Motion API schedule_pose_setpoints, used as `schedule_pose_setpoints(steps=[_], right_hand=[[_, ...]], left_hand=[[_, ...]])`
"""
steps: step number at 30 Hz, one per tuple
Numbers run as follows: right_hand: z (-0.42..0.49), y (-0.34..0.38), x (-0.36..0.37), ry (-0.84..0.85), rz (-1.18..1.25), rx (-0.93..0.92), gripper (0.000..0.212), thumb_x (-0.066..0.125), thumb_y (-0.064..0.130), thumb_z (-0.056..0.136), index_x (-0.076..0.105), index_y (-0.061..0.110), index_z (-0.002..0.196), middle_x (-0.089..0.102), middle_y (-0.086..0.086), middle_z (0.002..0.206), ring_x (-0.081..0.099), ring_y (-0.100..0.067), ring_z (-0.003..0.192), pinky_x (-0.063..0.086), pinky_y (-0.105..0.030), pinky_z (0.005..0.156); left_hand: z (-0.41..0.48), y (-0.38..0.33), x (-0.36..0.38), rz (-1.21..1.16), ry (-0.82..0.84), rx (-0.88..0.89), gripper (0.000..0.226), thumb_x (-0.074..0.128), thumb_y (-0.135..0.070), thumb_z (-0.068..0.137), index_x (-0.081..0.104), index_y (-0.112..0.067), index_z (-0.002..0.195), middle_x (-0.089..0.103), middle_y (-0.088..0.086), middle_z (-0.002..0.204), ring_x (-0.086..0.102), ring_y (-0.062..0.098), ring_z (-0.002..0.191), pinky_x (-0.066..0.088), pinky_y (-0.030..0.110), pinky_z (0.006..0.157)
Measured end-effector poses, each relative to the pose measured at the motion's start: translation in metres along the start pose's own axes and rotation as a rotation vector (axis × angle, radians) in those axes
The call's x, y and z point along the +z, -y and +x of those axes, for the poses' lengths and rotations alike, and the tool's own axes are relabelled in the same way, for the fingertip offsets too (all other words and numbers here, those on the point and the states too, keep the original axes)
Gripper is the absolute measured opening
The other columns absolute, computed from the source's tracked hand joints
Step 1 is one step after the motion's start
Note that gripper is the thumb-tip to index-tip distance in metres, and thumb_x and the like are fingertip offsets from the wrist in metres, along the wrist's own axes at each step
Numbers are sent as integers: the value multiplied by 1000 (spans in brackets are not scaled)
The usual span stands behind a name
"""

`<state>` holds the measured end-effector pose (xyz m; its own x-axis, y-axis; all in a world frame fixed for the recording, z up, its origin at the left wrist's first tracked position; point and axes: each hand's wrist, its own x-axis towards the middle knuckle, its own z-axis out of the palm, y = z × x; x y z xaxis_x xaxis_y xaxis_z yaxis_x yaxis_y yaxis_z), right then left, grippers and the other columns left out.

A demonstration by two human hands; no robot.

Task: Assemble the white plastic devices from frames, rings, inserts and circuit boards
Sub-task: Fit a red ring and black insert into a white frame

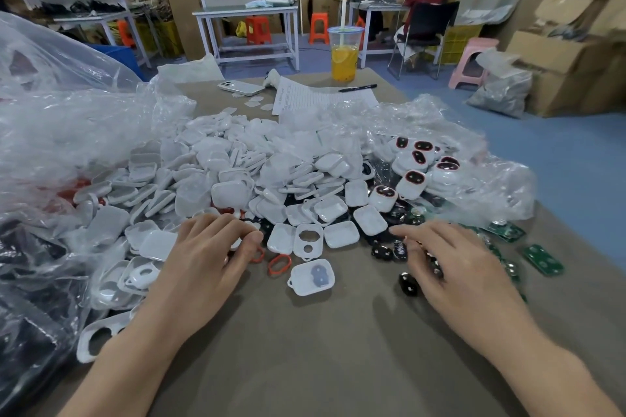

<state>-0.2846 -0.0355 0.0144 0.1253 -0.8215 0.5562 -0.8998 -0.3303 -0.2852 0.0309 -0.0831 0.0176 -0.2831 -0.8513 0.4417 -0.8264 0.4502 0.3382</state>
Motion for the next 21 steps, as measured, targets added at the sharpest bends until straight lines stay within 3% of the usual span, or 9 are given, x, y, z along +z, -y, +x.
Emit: schedule_pose_setpoints(steps=[2, 5, 11, 14, 17, 19, 21], right_hand=[[-20, -2, -8, -70, -176, 131, 24, 70, 20, 90, 69, 19, 114, 63, 1, 97, 60, -28, 88, 43, -40, 81], [-44, -5, -14, -3, -331, 241, 36, 81, 35, 78, 74, 16, 108, 61, -6, 96, 58, -33, 83, 49, -46, 75], [-42, 0, -22, 46, -430, 146, 32, 81, 36, 75, 76, 16, 99, 66, -5, 91, 63, -33, 80, 51, -45, 71], [-35, 2, -24, 13, -319, 113, 24, 87, 28, 73, 71, 21, 89, 65, 3, 87, 63, -28, 78, 48, -39, 70], [-17, 10, -22, -79, -109, 46, 19, 80, 24, 79, 65, 27, 91, 61, 14, 87, 59, -12, 75, 42, -26, 65], [5, 23, -12, -139, 33, -104, 16, 78, 17, 83, 66, 22, 93, 61, 11, 91, 60, -10, 73, 44, -20, 62], [29, 36, 2, -177, 105, -303, 5, 72, 8, 86, 68, 9, 89, 65, -1, 91, 63, -19, 69, 49, -24, 61]], left_hand=[[-1, 0, 0, -15, -12, -4, 22, 50, -38, 105, 65, -28, 92, 60, -21, 91, 54, 14, 99, 32, 31, 95], [-2, -1, 0, -27, -28, -4, 19, 53, -35, 104, 65, -28, 92, 59, -21, 90, 55, 15, 98, 33, 31, 95], [-4, -3, -1, -52, -28, 5, 17, 54, -31, 102, 66, -27, 90, 61, -20, 89, 55, 14, 97, 34, 33, 96], [-4, -5, -2, -89, -39, -27, 22, 50, -34, 100, 66, -26, 87, 63, -21, 88, 55, 14, 98, 35, 32, 96], [-5, -12, -3, -145, -90, -39, 25, 49, -37, 99, 66, -25, 85, 63, -21, 85, 52, 4, 96, 35, 24, 92], [-6, -22, -3, -245, -132, -72, 21, 53, -37, 99, 66, -29, 85, 65, -20, 90, 54, 3, 99, 36, 12, 84], [-6, -34, -2, -416, -149, -120, 15, 59, -39, 99, 66, -33, 87, 67, -20, 95, 59, 3, 98, 40, 4, 75]])
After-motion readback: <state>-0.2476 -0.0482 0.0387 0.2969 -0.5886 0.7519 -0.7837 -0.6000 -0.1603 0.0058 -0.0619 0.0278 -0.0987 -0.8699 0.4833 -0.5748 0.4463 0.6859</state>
